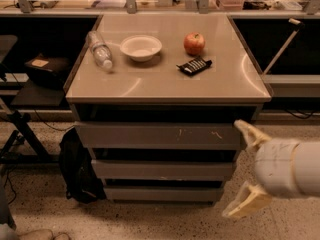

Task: Open top drawer

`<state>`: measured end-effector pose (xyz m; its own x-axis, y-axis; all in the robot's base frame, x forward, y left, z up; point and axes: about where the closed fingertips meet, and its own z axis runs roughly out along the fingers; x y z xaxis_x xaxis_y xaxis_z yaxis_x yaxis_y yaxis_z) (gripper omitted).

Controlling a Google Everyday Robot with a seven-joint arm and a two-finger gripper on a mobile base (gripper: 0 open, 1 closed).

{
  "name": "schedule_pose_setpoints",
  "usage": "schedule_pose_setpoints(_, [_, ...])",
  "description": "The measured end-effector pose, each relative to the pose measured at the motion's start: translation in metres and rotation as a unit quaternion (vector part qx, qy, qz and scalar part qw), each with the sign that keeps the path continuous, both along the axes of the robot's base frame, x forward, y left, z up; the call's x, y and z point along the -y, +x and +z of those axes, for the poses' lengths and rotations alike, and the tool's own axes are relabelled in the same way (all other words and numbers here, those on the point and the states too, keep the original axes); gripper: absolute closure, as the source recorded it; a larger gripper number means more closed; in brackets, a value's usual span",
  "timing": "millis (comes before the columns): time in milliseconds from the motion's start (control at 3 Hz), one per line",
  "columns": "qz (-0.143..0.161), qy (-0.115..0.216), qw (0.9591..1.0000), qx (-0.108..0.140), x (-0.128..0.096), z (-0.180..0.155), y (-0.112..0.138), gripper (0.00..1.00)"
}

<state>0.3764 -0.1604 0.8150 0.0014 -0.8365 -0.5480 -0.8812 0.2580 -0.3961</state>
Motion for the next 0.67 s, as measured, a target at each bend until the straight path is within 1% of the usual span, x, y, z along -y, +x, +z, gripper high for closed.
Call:
schedule_pose_setpoints(333, [0.011,0.037,0.9988,-0.029,-0.0087,-0.0473,-0.002,0.0])
schedule_pose_setpoints(667, [0.011,0.037,0.9988,-0.03,-0.0085,-0.047,-0.0021,0.0])
